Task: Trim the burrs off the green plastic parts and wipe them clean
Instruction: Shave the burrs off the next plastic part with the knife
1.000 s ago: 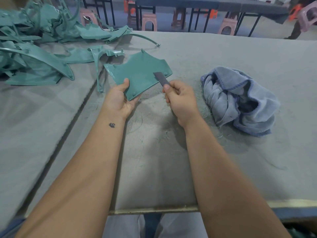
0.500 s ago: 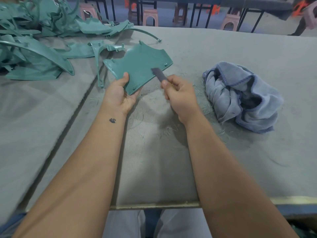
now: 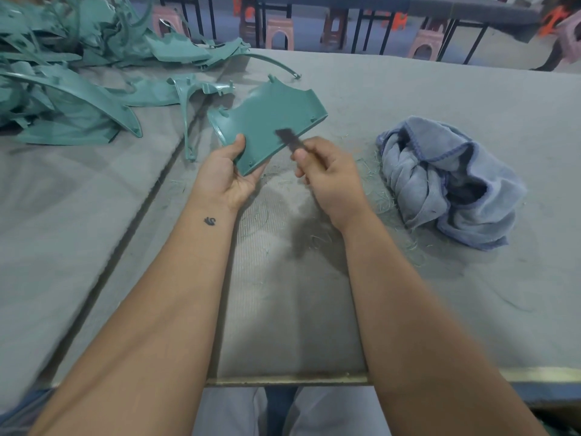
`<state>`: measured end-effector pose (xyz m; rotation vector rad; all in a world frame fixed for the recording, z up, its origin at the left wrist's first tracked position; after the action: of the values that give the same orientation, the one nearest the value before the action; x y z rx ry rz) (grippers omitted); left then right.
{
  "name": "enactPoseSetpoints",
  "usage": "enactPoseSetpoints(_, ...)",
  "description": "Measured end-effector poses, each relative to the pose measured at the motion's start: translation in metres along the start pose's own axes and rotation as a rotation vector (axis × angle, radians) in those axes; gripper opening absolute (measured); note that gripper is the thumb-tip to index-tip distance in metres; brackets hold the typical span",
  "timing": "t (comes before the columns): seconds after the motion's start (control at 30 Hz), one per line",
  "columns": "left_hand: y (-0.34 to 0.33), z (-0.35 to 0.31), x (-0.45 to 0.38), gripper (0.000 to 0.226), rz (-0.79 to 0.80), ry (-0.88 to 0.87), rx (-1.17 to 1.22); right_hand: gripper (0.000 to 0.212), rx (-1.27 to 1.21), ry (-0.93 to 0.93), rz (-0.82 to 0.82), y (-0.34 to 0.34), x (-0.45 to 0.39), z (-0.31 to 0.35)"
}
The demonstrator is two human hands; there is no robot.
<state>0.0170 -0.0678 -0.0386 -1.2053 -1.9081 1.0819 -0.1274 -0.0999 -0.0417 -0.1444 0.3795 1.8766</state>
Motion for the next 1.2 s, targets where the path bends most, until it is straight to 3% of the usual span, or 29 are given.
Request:
enactPoseSetpoints(0.07,-0.002,0.000,0.002,0.019,0.010,0.005,0.001,0.020,0.019,0.020,0.025,-0.003,0.001,0.001)
enactPoseSetpoints(0.2,-0.003,0.002,0.004,0.019,0.014,0.017,0.007,0.022,-0.191,0.000,-0.126,0.007,-0.002,0.003)
enactPoseSetpoints(0.53,0.001,0.001,0.002,0.016,-0.060,0.003,-0.029,0.027,-0.095,-0.038,-0.068,0.004,0.000,0.001)
enactPoseSetpoints(0.67,0.000,0.002,0.001,0.018,-0.051,0.002,-0.038,0.028,0.097,0.017,0.042,-0.005,0.003,0.003)
enactPoseSetpoints(0.8,0.001,0.001,0.000,0.016,-0.058,-0.006,-0.028,0.024,-0.115,-0.037,-0.055,0.002,0.001,0.001)
enactPoseSetpoints(0.97,0.000,0.002,-0.001,0.019,-0.064,-0.010,-0.019,0.018,0.112,0.028,0.002,-0.005,0.002,0.001)
enactPoseSetpoints(1.07,0.000,0.003,-0.001,0.017,-0.055,-0.015,-0.025,0.024,-0.029,-0.007,-0.081,0.001,0.002,0.002)
enactPoseSetpoints(1.2,0.001,0.004,-0.002,0.016,-0.069,-0.018,-0.026,0.019,0.010,-0.011,-0.105,0.001,0.001,-0.001)
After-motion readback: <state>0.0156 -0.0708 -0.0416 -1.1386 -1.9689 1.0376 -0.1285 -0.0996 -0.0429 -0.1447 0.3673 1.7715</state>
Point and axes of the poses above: each hand's wrist, its own x-axis away from the middle knuckle, its own y-axis out of the back of the hand, z = x × y, the point moved 3 cm from there along -x, towards the middle knuckle, and after that the axes turned 7 degrees about -y, right-handed, at the moved point
